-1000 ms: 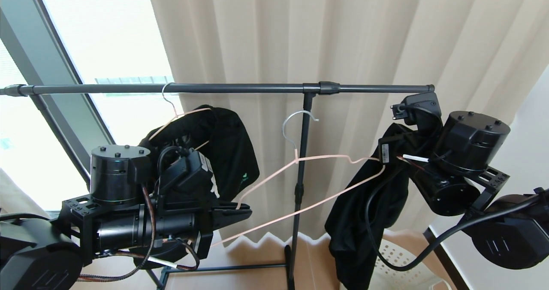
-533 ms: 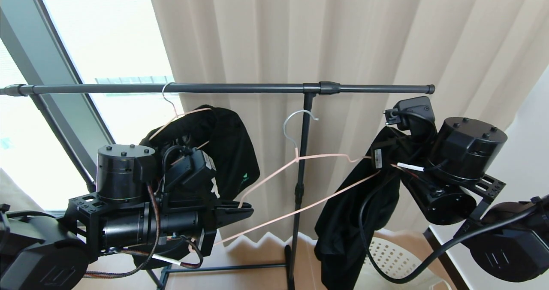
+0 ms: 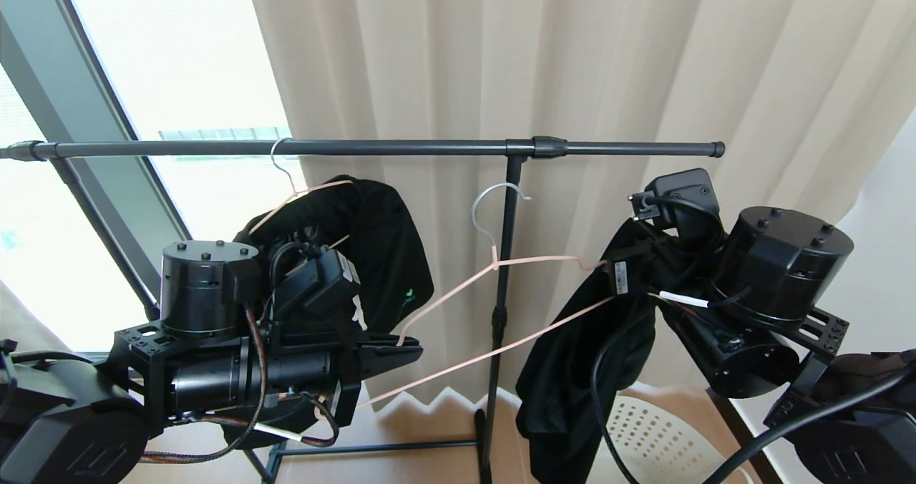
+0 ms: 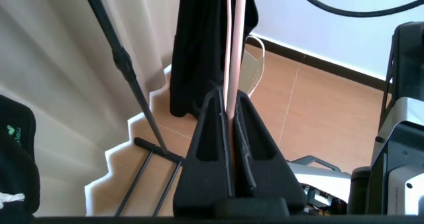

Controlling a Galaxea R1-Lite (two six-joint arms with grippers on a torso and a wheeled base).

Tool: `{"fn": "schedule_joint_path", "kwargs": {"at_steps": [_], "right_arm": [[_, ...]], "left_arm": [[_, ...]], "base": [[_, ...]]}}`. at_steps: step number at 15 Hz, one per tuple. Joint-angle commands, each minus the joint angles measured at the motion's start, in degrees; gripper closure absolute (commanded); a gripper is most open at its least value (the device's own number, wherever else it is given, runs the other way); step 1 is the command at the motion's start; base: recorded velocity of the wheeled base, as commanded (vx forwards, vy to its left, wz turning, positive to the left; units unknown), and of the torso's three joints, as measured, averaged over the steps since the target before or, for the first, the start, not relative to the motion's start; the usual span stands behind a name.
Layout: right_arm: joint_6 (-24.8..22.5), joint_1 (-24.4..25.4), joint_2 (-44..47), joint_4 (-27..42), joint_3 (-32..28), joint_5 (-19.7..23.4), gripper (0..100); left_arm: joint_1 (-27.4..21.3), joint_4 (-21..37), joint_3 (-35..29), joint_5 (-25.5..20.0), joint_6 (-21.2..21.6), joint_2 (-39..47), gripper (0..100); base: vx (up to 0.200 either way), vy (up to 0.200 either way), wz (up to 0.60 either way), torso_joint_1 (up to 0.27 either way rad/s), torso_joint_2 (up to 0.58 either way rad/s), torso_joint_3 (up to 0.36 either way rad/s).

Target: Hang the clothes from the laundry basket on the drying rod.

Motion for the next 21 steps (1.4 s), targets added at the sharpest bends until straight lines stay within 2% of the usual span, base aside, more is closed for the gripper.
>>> {"fn": "schedule_joint_path", "kwargs": {"at_steps": [1,8,21], "right_arm": [[0.0,1.5,-0.7,0.0,0.3,-0.3,100],[0.0,5.4,-1.3,0.0,0.8,-1.7,100],[0.0,15.7,-4.2,0.0,2.6,-4.5,100]], "left_arm": [[0.0,0.0,0.0,0.0,0.0,0.0,100],[0.0,0.0,-0.1,0.8,0.1,0.2,100],[0.1,0.0,-0.4,0.8,0.0,0.4,100]], "base": [[0.000,0.000,0.00,0.000,0.00,0.000],[0.000,0.000,0.00,0.000,0.00,0.000],[0.000,0.000,0.00,0.000,0.00,0.000]]}}
